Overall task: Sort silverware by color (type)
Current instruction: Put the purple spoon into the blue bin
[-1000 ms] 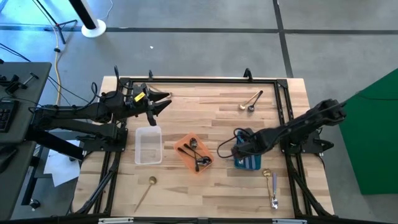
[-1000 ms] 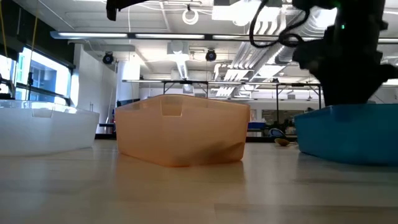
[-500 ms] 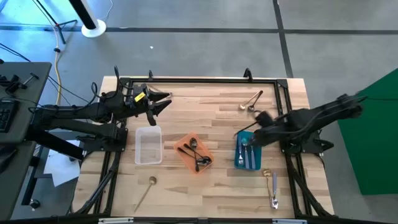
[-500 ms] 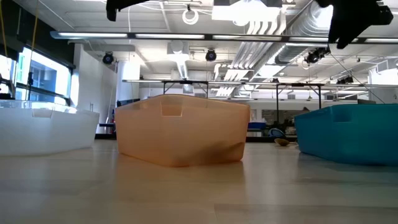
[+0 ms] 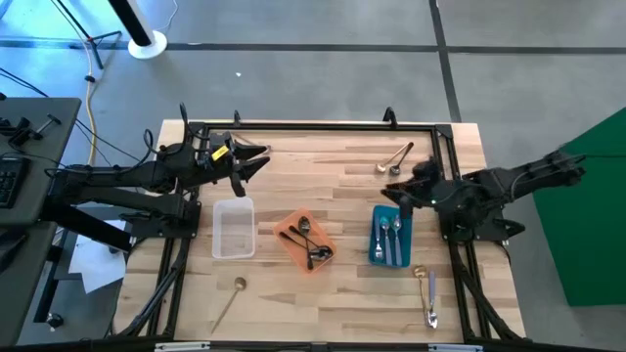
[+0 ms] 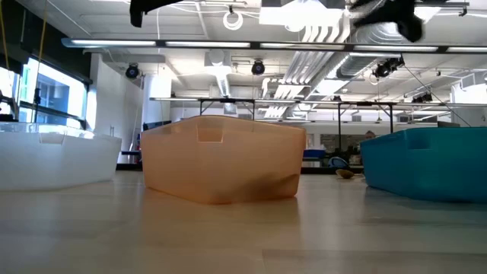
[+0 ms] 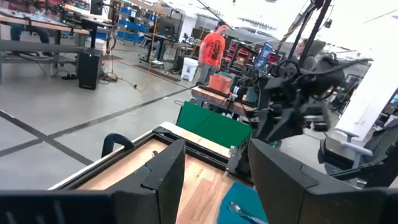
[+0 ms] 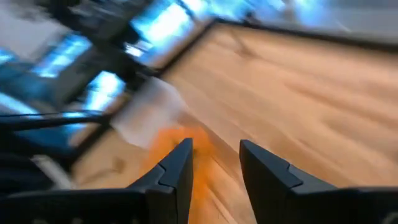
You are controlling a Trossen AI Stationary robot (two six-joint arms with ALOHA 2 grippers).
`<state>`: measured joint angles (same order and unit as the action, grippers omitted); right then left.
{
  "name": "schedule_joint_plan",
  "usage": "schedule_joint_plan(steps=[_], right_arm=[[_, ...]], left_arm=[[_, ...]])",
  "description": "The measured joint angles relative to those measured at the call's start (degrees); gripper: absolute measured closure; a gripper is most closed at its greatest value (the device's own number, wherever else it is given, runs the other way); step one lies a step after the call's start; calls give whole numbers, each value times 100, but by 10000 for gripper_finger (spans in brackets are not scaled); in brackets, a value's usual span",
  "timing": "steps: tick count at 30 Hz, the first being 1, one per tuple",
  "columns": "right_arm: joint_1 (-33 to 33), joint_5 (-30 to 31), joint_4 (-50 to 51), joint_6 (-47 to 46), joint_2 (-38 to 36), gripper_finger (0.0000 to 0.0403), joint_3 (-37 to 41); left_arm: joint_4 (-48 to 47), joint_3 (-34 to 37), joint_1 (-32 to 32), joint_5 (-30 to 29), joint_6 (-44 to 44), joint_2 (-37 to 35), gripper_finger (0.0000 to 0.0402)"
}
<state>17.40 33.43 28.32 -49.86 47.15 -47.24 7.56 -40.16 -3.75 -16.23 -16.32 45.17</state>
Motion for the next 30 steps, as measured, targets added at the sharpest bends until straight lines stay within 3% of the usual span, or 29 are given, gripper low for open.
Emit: schedule_joint_plan(steps=[4, 7, 12, 19, 25, 30], right_arm=[[-404, -672, -2015, 1656, 237, 288, 205], [-664, -1008, -2667, 2539, 425, 288, 128], [-933, -1055, -2794, 3682, 611, 288, -72], [-1146, -1379, -2867, 3979, 661, 288, -73], [-1144, -1403, -2862, 5410, 661, 288, -75], [-1144, -1125, -2939, 5367, 661, 288, -75]], left_arm=[[1, 0, 0, 0, -2, -2, 236], [3, 0, 2, 2, -7, -2, 236], [3, 0, 4, 162, -3, 0, 236], [39, 0, 4, 645, 519, -2, 236], [137, 0, 4, 670, 730, -2, 236], [139, 0, 4, 662, 750, -2, 236]])
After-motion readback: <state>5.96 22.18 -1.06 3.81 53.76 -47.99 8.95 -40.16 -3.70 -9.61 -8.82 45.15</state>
